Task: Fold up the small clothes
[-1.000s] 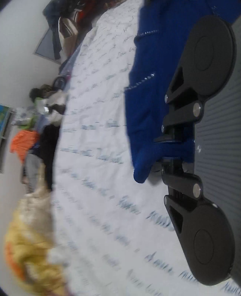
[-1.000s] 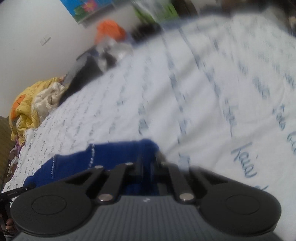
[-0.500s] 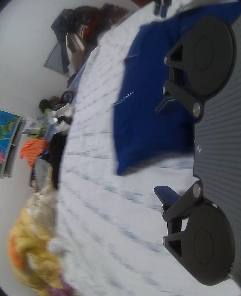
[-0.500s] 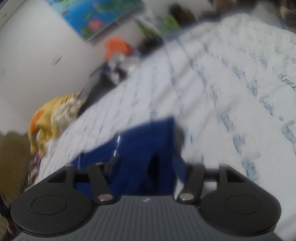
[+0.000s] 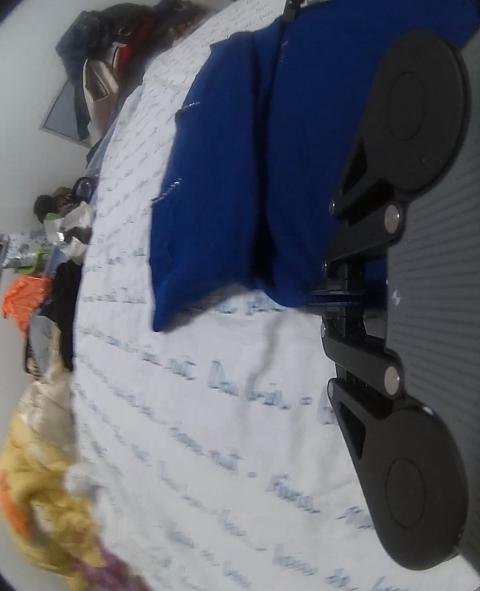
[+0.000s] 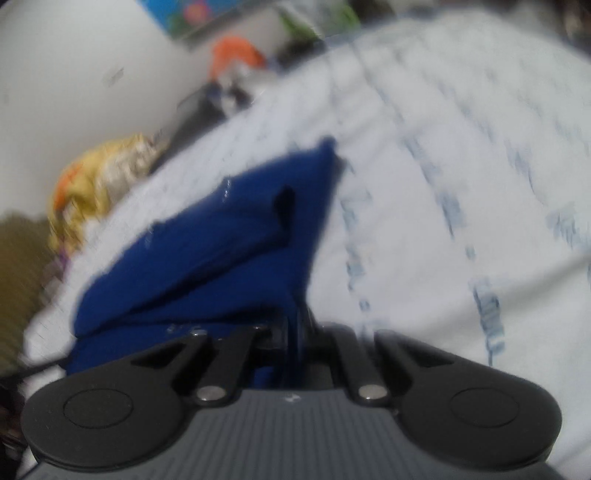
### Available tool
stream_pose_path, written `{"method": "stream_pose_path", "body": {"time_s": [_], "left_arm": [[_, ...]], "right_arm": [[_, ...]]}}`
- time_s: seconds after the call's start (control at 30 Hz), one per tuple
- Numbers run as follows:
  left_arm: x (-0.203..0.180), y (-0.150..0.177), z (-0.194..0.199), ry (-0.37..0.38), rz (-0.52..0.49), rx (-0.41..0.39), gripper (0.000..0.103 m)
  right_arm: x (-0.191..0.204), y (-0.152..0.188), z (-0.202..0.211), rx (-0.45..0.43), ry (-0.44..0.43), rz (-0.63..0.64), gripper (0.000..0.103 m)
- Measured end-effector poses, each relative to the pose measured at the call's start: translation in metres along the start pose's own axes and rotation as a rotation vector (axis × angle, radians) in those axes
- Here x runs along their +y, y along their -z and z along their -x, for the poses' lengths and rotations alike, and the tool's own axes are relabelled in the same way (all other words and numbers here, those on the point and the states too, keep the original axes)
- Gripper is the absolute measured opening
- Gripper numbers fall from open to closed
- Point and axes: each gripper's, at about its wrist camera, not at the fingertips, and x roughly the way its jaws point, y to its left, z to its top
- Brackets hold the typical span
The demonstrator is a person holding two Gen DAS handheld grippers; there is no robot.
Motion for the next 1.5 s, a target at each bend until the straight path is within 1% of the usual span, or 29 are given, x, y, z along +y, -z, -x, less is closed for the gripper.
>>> {"method": "stream_pose_path", "body": {"time_s": [0.03,0.07,0.1,0.13,0.17,0.2,0.23,0.27,0.33,0.37,0.47,0.53,0.6,0.73,0.8,0.93,1.0,1.03,1.07,1.1,1.17,1.27,1.3,1.33,1.5], "left_arm": [[-0.001,0.003,0.004,0.025,0.012,0.011,0.007],[-0.002,0.008,0.011,0.056,0.021,0.015,0.016],[-0.003,0.014,0.019,0.091,0.032,0.013,0.023],[-0.002,0.022,0.028,0.130,0.050,0.015,0.045],[-0.002,0.031,0.036,0.161,0.075,0.019,0.065],[-0.001,0.042,0.044,0.192,0.104,0.027,0.070],[0.001,0.054,0.049,0.222,0.134,0.043,0.073],[0.004,0.066,0.052,0.244,0.166,0.070,0.072],[0.009,0.088,0.064,0.286,0.218,0.063,0.074],[0.013,0.096,0.069,0.314,0.250,0.068,0.074],[0.022,0.114,0.075,0.410,0.341,0.105,0.074],[0.024,0.122,0.077,0.455,0.370,0.132,0.074],[0.025,0.128,0.076,0.504,0.403,0.172,0.074],[0.025,0.143,0.078,0.574,0.448,0.242,0.074],[0.024,0.150,0.079,0.603,0.451,0.265,0.074],[0.018,0.157,0.081,0.625,0.440,0.257,0.072],[0.014,0.159,0.081,0.618,0.427,0.249,0.071],[0.014,0.161,0.082,0.614,0.418,0.243,0.068],[0.013,0.161,0.083,0.602,0.408,0.240,0.061],[0.012,0.162,0.084,0.584,0.396,0.240,0.056],[0.010,0.165,0.084,0.564,0.372,0.255,0.031],[0.012,0.170,0.084,0.567,0.362,0.267,0.028],[0.013,0.170,0.084,0.560,0.361,0.264,0.027],[0.014,0.171,0.084,0.550,0.359,0.262,0.023],[0.012,0.169,0.080,0.545,0.353,0.266,0.022]], "right_arm": [[-0.003,0.003,0.001,-0.006,-0.019,-0.025,0.004],[-0.003,0.006,0.004,-0.009,-0.028,-0.053,0.008],[-0.004,0.008,0.008,-0.002,-0.035,-0.091,0.016],[-0.003,0.011,0.015,0.015,-0.048,-0.129,0.023],[-0.002,0.016,0.023,0.027,-0.079,-0.151,0.044],[-0.001,0.023,0.033,0.031,-0.114,-0.160,0.068],[0.001,0.032,0.045,0.034,-0.138,-0.162,0.076],[0.002,0.041,0.056,0.040,-0.150,-0.160,0.079],[0.001,0.063,0.074,0.081,-0.151,-0.168,0.079],[0.000,0.075,0.082,0.103,-0.144,-0.182,0.078],[-0.006,0.107,0.105,0.118,-0.194,-0.242,0.077],[-0.008,0.126,0.114,0.142,-0.240,-0.296,0.077],[-0.002,0.139,0.119,0.183,-0.281,-0.291,0.077],[0.008,0.160,0.127,0.275,-0.306,-0.309,0.077],[0.012,0.170,0.132,0.294,-0.319,-0.304,0.077],[0.018,0.180,0.135,0.292,-0.328,-0.298,0.077],[0.020,0.185,0.136,0.282,-0.329,-0.297,0.077],[0.022,0.186,0.135,0.280,-0.324,-0.293,0.077],[0.024,0.186,0.134,0.280,-0.321,-0.288,0.077],[0.026,0.186,0.133,0.281,-0.317,-0.283,0.077],[0.029,0.188,0.132,0.292,-0.314,-0.268,0.077],[0.032,0.190,0.133,0.301,-0.311,-0.252,0.077],[0.032,0.191,0.133,0.302,-0.314,-0.254,0.077],[0.030,0.192,0.133,0.298,-0.316,-0.259,0.077],[0.031,0.194,0.132,0.295,-0.314,-0.258,0.077]]}}
